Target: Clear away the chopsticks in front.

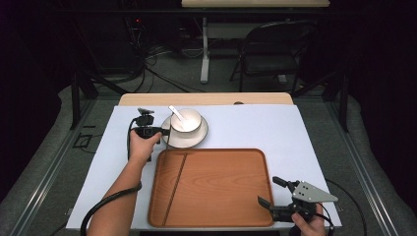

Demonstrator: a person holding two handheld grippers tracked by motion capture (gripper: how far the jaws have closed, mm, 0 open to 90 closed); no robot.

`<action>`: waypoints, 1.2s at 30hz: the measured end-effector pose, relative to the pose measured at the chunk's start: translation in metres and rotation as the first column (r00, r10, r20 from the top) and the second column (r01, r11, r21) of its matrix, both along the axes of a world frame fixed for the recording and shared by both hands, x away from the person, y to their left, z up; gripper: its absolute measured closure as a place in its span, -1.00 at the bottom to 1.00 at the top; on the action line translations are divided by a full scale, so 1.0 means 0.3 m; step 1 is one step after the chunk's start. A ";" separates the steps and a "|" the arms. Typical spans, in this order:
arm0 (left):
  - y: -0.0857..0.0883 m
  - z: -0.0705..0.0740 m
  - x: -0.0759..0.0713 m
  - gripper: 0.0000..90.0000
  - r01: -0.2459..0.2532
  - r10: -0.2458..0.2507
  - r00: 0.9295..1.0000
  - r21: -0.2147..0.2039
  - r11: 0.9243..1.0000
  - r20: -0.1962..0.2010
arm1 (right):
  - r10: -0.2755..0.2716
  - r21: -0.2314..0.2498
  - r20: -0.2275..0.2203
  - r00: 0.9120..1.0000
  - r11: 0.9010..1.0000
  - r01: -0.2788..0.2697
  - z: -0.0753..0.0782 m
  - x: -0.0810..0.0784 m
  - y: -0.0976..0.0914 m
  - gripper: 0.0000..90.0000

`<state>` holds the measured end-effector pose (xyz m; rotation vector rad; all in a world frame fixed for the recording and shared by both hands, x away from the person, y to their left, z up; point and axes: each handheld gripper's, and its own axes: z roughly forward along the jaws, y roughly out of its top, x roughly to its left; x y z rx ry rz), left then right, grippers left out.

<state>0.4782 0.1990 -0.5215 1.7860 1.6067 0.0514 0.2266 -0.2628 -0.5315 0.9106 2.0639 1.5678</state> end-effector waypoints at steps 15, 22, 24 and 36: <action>0.000 -0.021 0.030 0.83 -0.065 0.053 0.984 -0.069 0.995 -0.170 | 0.001 0.000 0.003 1.000 1.000 -0.001 0.000 -0.001 -0.001 -0.66; 0.006 -0.015 0.034 0.88 -0.096 0.078 0.976 -0.081 0.992 -0.204 | 0.001 -0.001 0.003 1.000 1.000 -0.001 0.000 -0.001 -0.001 -0.66; 0.009 -0.011 0.032 0.88 -0.100 0.082 0.976 -0.082 0.992 -0.201 | 0.002 0.000 0.004 1.000 1.000 -0.002 0.000 -0.001 0.000 -0.66; 0.049 0.038 0.003 0.88 -0.108 0.092 0.982 -0.091 0.990 -0.165 | 0.001 0.000 0.000 1.000 1.000 -0.001 0.000 0.000 0.000 -0.66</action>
